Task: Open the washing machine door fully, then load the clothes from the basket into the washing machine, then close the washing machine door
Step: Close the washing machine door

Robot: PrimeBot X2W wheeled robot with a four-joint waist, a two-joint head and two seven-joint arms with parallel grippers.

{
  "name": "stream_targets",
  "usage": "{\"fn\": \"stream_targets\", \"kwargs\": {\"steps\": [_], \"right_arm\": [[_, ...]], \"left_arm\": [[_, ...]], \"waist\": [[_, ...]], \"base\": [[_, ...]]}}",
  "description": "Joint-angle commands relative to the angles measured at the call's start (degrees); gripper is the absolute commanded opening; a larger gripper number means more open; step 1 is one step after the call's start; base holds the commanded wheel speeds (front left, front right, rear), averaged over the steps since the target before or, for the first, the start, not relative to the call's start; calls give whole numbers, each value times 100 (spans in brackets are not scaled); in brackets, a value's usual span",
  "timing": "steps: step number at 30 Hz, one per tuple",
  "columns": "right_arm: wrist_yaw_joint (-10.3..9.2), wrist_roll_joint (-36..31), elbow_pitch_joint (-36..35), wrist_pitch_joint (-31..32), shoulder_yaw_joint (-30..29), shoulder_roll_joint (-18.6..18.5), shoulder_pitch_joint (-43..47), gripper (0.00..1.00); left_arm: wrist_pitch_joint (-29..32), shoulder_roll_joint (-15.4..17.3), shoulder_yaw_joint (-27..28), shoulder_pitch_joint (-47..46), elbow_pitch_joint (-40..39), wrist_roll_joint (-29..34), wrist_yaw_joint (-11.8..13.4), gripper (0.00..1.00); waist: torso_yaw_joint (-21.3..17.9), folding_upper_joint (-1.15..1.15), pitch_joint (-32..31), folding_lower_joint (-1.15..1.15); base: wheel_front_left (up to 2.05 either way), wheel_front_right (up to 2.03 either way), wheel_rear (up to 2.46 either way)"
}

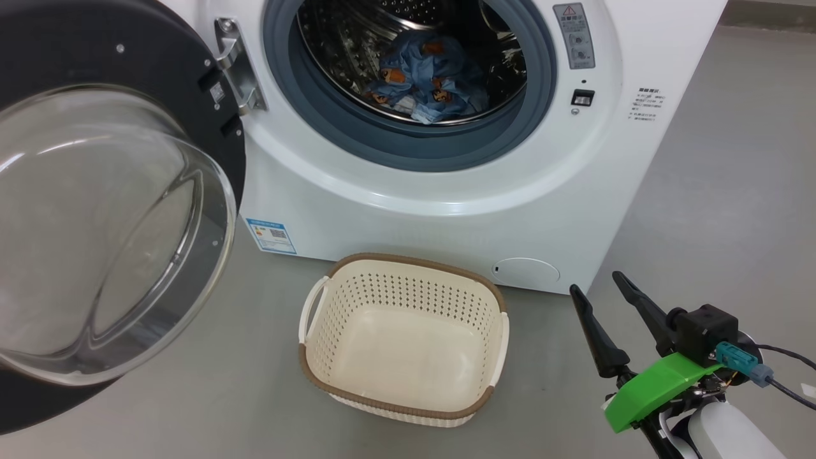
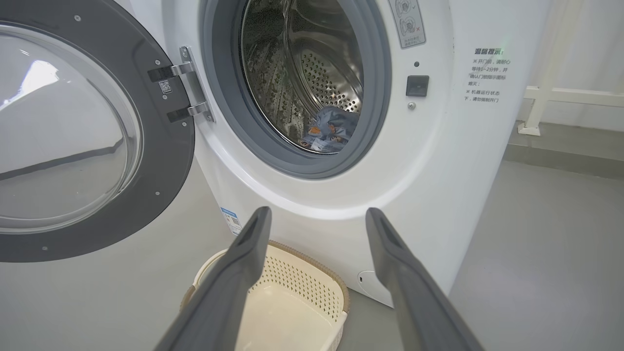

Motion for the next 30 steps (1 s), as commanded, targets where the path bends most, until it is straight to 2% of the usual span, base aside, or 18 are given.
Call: {"fn": "stream_targets", "kwargs": {"steps": [1, 8, 14, 21, 27, 30], "right_arm": [[26, -48, -142, -23, 53, -7, -90, 100], [26, -3, -66, -81, 73, 37, -55, 100], [26, 69, 23, -181, 85, 75, -31, 100], [26, 189, 161, -319, 180, 202, -35, 100], [26, 250, 281, -402, 185, 277, -21, 100], [26, 299, 349, -440, 200, 320, -39, 100]], "left_arm": [[280, 294, -30, 94, -117, -36, -38, 0], [1712, 172, -324, 373, -399, -228, -38, 0], [2545, 173, -339, 718, -762, -460, -38, 0], [3633, 74, -324, 1398, -1754, -795, -38, 0], [4163, -224, -371, 1936, -2562, -996, -38, 0], [4512, -510, -469, 2299, -3297, -1155, 62, 0]], "waist": [[12, 0, -23, 0], [55, 0, -158, 0], [94, 0, -267, 0], [65, 0, -386, 0], [89, 0, -464, 0], [77, 0, -518, 0]], "base": [[0, 0, 0], [0, 0, 0], [0, 0, 0], [0, 0, 0], [0, 0, 0], [0, 0, 0]]}}
